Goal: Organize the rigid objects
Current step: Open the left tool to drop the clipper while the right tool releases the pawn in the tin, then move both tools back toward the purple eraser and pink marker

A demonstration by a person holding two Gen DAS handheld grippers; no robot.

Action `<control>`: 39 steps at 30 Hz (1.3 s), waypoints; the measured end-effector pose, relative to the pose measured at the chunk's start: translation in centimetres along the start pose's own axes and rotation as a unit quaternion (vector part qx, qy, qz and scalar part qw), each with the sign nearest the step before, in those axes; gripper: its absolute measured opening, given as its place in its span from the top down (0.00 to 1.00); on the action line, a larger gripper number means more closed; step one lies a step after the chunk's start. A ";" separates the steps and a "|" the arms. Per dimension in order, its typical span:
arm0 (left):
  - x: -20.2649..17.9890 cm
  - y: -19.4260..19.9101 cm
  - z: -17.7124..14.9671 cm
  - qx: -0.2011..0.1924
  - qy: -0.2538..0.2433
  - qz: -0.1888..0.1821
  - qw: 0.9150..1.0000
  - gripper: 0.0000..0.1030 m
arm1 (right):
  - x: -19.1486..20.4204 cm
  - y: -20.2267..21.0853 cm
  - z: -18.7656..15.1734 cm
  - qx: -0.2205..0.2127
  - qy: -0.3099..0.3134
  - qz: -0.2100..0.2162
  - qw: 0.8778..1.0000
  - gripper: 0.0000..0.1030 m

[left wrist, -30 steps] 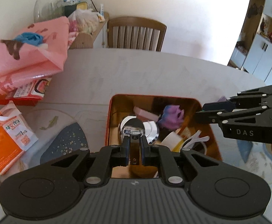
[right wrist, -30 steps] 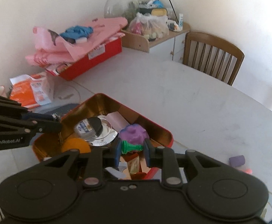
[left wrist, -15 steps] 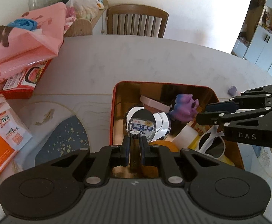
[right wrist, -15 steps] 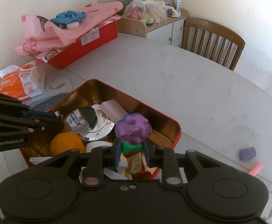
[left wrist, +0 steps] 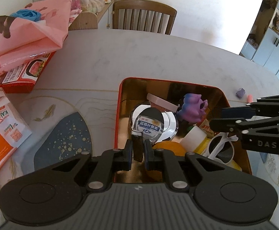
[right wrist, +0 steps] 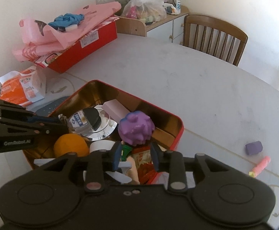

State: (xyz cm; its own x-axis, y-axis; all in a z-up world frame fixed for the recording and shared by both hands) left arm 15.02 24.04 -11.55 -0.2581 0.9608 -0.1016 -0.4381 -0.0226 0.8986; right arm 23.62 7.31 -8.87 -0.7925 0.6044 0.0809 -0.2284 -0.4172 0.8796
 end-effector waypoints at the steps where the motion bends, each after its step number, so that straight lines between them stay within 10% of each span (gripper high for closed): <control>1: 0.0 0.1 0.0 0.000 0.001 0.000 1.000 0.89 | 0.0 0.2 -0.1 -0.002 -0.001 0.003 1.000 0.66; 10: -0.5 2.2 -0.8 -0.015 0.004 -0.005 1.000 0.82 | -0.1 3.4 -1.3 -0.024 -0.016 0.029 0.999 0.63; 20: -3.8 6.0 -1.6 -0.060 -0.017 -0.003 0.998 0.42 | -0.4 7.2 -3.5 -0.049 -0.022 0.040 0.998 0.60; 24: -5.8 6.9 -1.7 -0.072 -0.027 0.000 0.997 0.32 | -1.3 9.1 -4.7 -0.065 -0.026 0.038 0.997 0.40; 39: -16.3 6.2 -0.3 -0.100 -0.057 -0.038 0.993 0.21 | -8.9 13.4 -10.2 -0.082 -0.049 0.003 0.995 0.14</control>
State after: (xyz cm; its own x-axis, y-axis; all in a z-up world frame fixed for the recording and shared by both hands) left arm 16.25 8.21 -4.49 -0.1231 0.9866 -0.1074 -0.6173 0.0086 0.7867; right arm 21.81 -10.58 -2.57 -0.7367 0.6620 0.1378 -0.3199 -0.5208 0.7915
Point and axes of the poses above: each gripper's, at about its wrist camera, not at the fingertips, and y roughly against the way its jaws point, x to its left, z to its top, the point moved 2 cm from there along -y, roughly the way its jaws point, and after that the axes turned 11 degrees about x, right-handed, at the moved point
